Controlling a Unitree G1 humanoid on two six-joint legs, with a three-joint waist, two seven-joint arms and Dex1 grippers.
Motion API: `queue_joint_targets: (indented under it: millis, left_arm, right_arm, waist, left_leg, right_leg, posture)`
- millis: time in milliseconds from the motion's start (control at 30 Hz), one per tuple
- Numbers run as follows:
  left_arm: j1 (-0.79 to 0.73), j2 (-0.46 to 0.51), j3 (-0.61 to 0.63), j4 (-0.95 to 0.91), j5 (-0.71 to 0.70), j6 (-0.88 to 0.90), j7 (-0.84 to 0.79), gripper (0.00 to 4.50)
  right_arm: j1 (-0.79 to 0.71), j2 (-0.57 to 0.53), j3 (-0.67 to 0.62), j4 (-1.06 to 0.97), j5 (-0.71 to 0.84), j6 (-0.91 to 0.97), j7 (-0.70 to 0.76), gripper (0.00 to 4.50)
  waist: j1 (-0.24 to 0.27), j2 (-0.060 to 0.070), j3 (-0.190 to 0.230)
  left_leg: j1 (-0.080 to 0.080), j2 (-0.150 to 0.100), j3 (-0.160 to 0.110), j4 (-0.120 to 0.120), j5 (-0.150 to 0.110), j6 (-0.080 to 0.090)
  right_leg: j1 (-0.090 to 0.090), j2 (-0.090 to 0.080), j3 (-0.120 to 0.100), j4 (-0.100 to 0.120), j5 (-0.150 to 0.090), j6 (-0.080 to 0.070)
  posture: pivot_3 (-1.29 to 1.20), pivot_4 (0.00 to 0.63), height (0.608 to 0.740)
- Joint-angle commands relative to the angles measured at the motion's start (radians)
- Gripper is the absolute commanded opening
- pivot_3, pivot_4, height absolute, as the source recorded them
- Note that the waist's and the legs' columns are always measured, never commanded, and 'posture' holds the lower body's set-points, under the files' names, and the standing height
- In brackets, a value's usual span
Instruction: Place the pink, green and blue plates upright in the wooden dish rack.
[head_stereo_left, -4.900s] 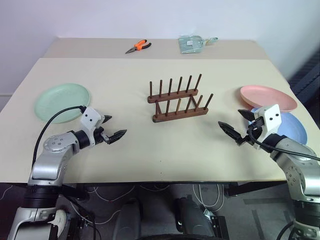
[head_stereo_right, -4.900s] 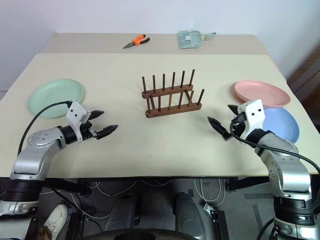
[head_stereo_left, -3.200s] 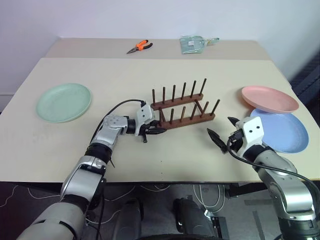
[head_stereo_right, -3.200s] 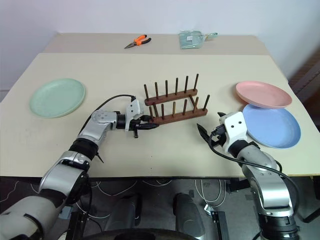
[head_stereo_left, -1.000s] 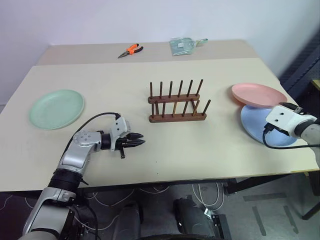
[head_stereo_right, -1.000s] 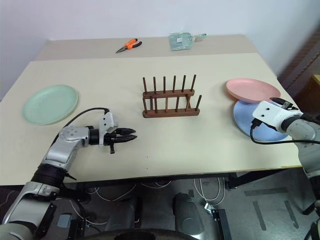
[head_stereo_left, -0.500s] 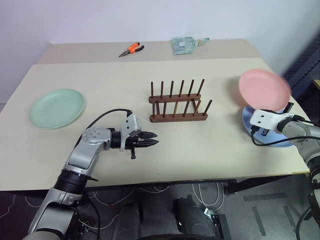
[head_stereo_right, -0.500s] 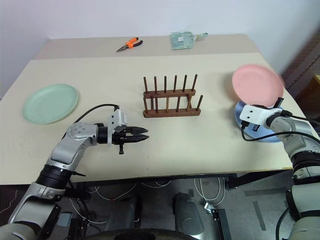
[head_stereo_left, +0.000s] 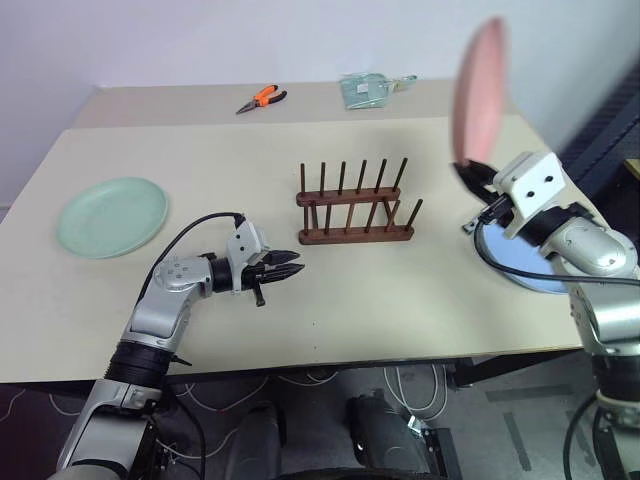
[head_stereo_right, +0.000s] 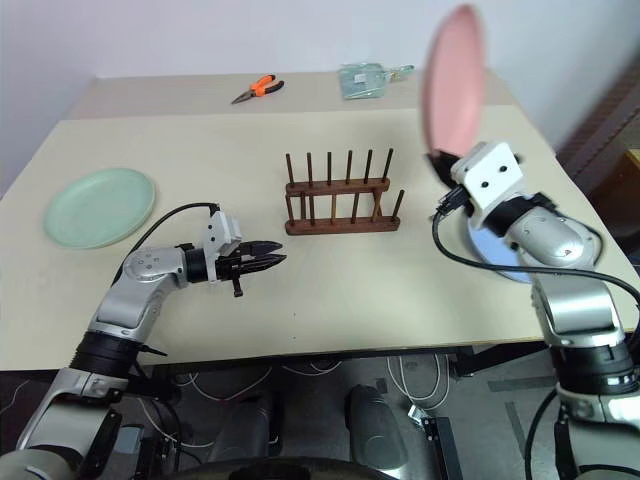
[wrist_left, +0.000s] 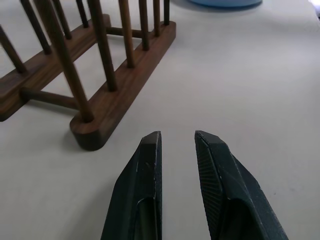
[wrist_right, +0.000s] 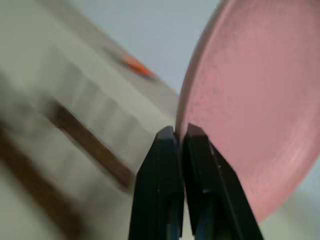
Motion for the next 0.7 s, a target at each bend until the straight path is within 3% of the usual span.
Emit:
queue_joint_targets:
  millis: [33,267,700]
  left_arm:
    - [-0.031,-0.007,-0.001,-0.003,-0.005,-0.021,-0.017,1.02]
    - [-0.042,-0.012,-0.008,0.009,-0.001,-0.022,-0.028,1.02]
    - [0.01,0.001,0.0,-0.061,-0.008,-0.006,-0.014,1.02]
  right_arm:
    - [-0.03,-0.002,-0.091,-0.074,0.216,0.137,0.056,0.04]
    - [-0.064,-0.026,-0.119,0.035,0.327,0.256,0.222,0.04]
    - [-0.171,0.002,-0.136,0.33,0.302,0.287,0.391,0.04]
  waist:
    - [0.011,0.0,0.0]
    - [0.03,0.0,0.0]
    - [0.029,0.0,0.0]
  left_leg:
    - [-0.001,0.0,0.0,0.0,0.0,0.0]
    - [-0.008,0.0,0.001,0.001,0.0,0.0]
    - [-0.012,0.0,0.0,0.002,0.0,0.0]
  right_leg:
    - [0.0,0.0,0.0,-0.001,0.0,0.0]
    - [-0.007,0.0,0.0,-0.001,0.0,-0.001]
    - [-0.011,0.0,0.0,0.0,0.0,0.0]
  posture:
    - [0.0,0.15,0.732]
    - [0.0,0.15,0.732]
    - [0.0,0.15,0.732]
